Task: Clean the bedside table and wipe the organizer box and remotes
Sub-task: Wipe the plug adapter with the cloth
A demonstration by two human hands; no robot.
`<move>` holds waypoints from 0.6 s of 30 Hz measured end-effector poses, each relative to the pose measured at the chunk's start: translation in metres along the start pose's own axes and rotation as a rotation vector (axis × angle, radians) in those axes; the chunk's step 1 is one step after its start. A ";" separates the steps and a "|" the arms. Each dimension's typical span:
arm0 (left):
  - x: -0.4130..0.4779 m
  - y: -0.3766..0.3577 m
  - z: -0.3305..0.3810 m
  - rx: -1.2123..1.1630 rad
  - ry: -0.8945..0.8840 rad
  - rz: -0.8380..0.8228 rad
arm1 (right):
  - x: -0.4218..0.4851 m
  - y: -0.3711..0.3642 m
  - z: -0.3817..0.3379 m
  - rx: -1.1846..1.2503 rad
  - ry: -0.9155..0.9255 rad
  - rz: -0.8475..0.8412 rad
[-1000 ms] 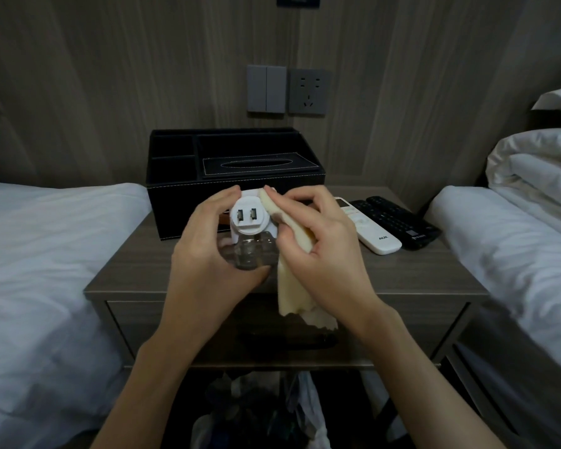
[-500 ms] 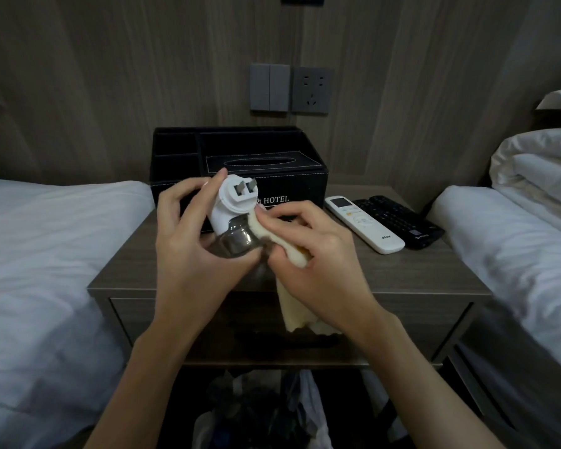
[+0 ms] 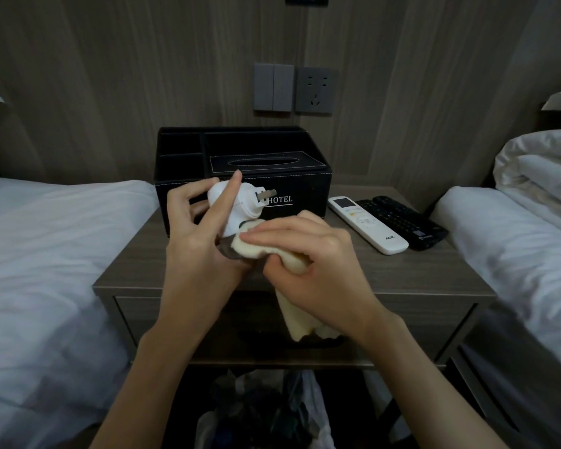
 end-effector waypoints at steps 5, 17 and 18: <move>0.002 -0.003 0.003 0.105 -0.053 -0.010 | 0.003 0.046 0.006 -0.059 -0.062 0.306; -0.001 -0.020 0.008 0.200 -0.148 -0.142 | -0.003 0.005 -0.002 -0.521 0.177 0.010; -0.002 -0.022 0.008 0.218 -0.164 -0.165 | -0.003 0.004 -0.002 -0.525 0.180 -0.011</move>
Point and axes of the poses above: each hand's wrist, its own x-axis towards the middle knuckle, its own y-axis out of the back of the hand, z = x × y, the point moved 10 cm from there along x, towards the middle knuckle, and after that the axes turned 7 degrees about -y, right-handed, at the moved point
